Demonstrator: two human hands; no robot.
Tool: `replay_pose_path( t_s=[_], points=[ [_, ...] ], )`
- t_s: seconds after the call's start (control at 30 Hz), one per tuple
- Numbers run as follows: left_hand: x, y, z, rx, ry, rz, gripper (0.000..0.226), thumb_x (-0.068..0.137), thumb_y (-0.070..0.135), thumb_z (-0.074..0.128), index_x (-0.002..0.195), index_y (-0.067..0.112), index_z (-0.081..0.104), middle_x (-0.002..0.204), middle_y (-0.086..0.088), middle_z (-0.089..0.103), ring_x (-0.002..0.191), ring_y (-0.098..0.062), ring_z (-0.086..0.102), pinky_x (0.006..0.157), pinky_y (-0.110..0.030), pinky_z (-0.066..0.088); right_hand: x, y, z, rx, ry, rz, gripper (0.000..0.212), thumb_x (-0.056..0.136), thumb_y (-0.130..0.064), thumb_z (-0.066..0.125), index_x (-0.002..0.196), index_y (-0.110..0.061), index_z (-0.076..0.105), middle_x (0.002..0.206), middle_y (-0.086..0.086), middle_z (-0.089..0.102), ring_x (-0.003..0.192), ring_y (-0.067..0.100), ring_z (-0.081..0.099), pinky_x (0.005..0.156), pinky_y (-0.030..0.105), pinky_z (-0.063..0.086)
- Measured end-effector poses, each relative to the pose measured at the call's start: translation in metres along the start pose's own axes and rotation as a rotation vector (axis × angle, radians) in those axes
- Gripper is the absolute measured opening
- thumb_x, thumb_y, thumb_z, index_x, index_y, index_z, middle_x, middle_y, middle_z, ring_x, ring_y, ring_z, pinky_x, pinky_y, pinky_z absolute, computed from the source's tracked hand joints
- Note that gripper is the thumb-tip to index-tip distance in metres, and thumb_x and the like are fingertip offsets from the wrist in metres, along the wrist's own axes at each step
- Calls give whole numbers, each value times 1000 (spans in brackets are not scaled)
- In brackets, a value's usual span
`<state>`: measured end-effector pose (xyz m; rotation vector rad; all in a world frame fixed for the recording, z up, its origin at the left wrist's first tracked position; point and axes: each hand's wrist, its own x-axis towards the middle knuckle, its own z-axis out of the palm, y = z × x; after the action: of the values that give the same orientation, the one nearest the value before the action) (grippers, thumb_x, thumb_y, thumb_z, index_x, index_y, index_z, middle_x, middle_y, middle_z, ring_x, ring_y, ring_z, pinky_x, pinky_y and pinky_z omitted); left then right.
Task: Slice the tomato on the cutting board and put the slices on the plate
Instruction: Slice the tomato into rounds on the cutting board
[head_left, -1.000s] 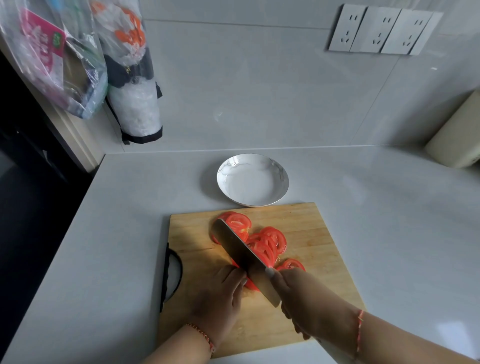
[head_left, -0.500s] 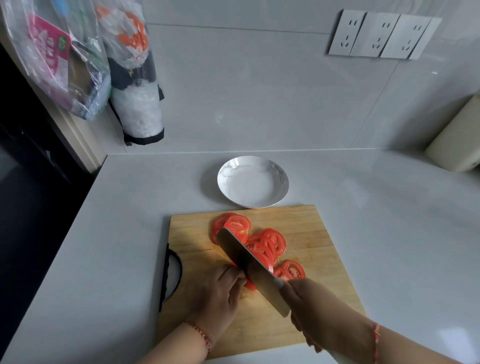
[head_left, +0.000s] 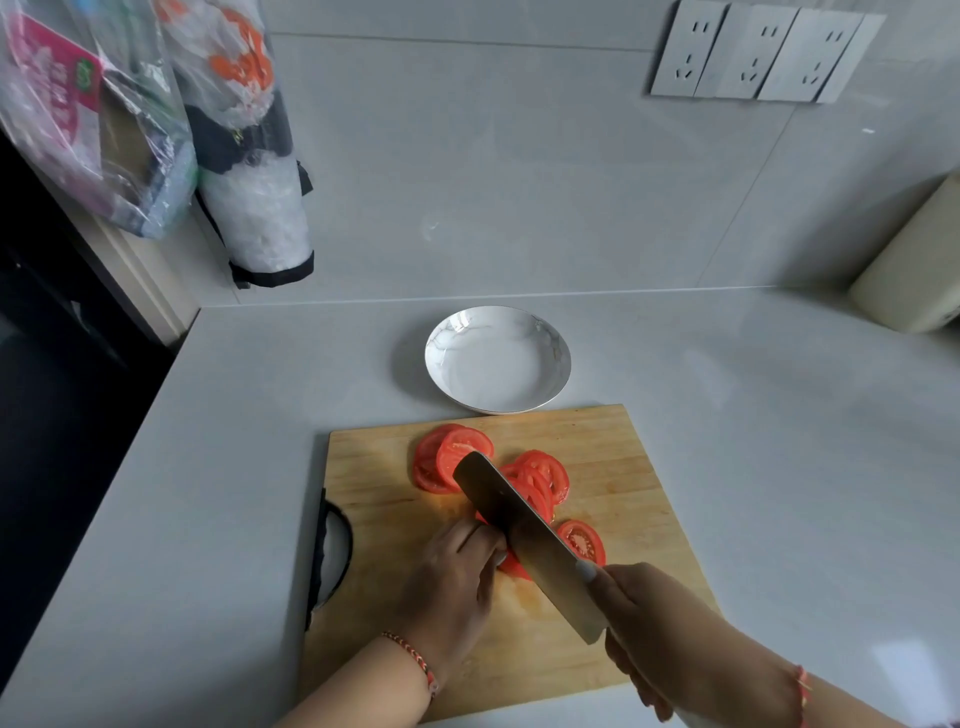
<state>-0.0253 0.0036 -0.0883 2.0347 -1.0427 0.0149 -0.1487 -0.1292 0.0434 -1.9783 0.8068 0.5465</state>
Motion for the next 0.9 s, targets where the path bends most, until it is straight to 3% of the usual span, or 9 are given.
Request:
replay_pose_path(
  t_s=[0.13, 0.43, 0.67, 0.77, 0.9],
  points=[
    [-3, -2, -2, -11, 6, 2, 15, 89, 24, 47, 86, 22, 62, 84, 8, 58, 78, -1, 53, 73, -10, 42, 5, -1, 2, 8, -9, -13, 58, 96, -52, 28, 101, -2, 58, 59, 4, 52, 36, 10, 49, 42, 24, 47],
    [-3, -1, -3, 20, -2, -11, 17, 88, 24, 47, 84, 20, 63, 82, 6, 59, 74, -2, 53, 72, -3, 37, 24, -21, 2, -31, -14, -64, 55, 98, -49, 22, 86, -4, 53, 61, 8, 54, 36, 9, 49, 41, 21, 46],
    [-3, -3, -2, -41, 14, -11, 13, 86, 18, 49, 84, 21, 61, 82, 6, 57, 73, -8, 56, 66, -20, 46, 6, 0, -2, -60, -64, 4, 57, 97, -51, 27, 105, -5, 59, 62, 4, 53, 37, 7, 48, 44, 23, 47],
    [-4, -4, -1, -22, -2, -10, 16, 90, 23, 47, 87, 21, 63, 84, 5, 59, 75, -9, 58, 68, -16, 45, 21, -12, 8, -134, -1, -86, 62, 98, -50, 23, 102, 2, 58, 70, 14, 57, 49, 18, 56, 58, 36, 56],
    [-5, -5, -1, 6, -20, -15, 20, 91, 27, 44, 94, 24, 63, 88, 7, 61, 78, -7, 59, 70, -16, 46, 36, -22, 18, -225, 53, -152, 59, 100, -46, 18, 92, -2, 57, 74, 14, 59, 62, 25, 60, 69, 41, 58]
  ],
)
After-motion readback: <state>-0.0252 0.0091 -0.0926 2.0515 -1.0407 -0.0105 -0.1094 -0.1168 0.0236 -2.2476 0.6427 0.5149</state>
